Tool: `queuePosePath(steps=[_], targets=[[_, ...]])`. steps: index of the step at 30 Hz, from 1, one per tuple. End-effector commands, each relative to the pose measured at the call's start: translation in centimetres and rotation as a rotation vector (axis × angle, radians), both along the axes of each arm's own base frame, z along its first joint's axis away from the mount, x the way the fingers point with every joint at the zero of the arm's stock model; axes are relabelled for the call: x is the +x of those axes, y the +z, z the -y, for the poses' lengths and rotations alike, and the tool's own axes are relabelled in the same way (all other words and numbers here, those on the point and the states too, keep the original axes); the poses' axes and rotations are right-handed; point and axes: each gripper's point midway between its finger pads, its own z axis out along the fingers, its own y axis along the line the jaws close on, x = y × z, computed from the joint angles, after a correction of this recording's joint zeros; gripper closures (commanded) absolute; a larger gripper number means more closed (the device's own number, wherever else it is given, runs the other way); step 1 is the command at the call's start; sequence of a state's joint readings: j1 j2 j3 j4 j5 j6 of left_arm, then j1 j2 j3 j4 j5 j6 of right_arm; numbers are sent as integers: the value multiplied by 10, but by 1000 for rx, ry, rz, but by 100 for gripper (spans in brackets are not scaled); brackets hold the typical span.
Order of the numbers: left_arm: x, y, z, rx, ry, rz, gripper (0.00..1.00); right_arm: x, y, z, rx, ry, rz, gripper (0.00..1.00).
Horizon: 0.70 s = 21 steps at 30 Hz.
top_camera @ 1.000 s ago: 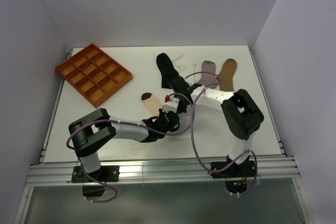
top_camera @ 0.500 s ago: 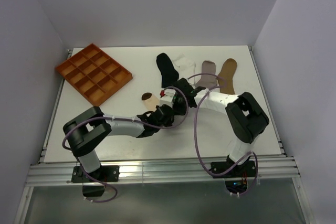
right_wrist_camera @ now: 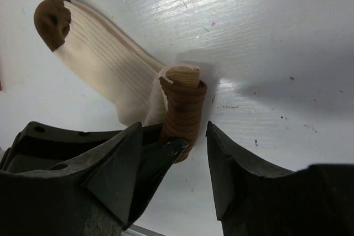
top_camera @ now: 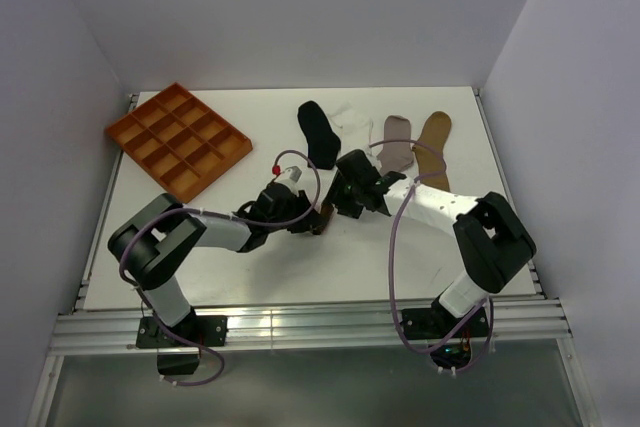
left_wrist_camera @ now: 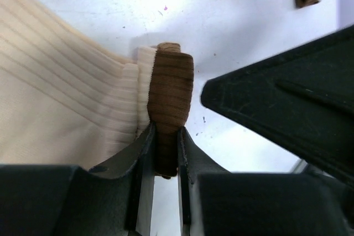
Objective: Roll the socks
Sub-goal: Roll the sock at the center of the board.
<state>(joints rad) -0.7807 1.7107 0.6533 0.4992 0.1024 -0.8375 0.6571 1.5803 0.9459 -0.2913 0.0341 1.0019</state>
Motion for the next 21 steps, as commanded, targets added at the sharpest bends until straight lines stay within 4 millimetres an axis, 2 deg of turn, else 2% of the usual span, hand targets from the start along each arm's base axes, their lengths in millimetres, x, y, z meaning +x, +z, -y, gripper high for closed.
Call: queuePosePath(steps=[1, 2, 14, 21], targets=[[-30, -36, -15, -17, -39, -192, 100, 5, 0, -3, 14, -32, 18, 42], [-25, -33, -17, -44, -24, -193, 100, 4, -3, -4, 20, -33, 10, 42], [-30, -52, -42, -168, 42, -329, 100, 7, -17, -20, 68, -41, -24, 42], [-31, -57, -46, -225, 49, -373, 100, 7, -31, -26, 60, -31, -45, 43]])
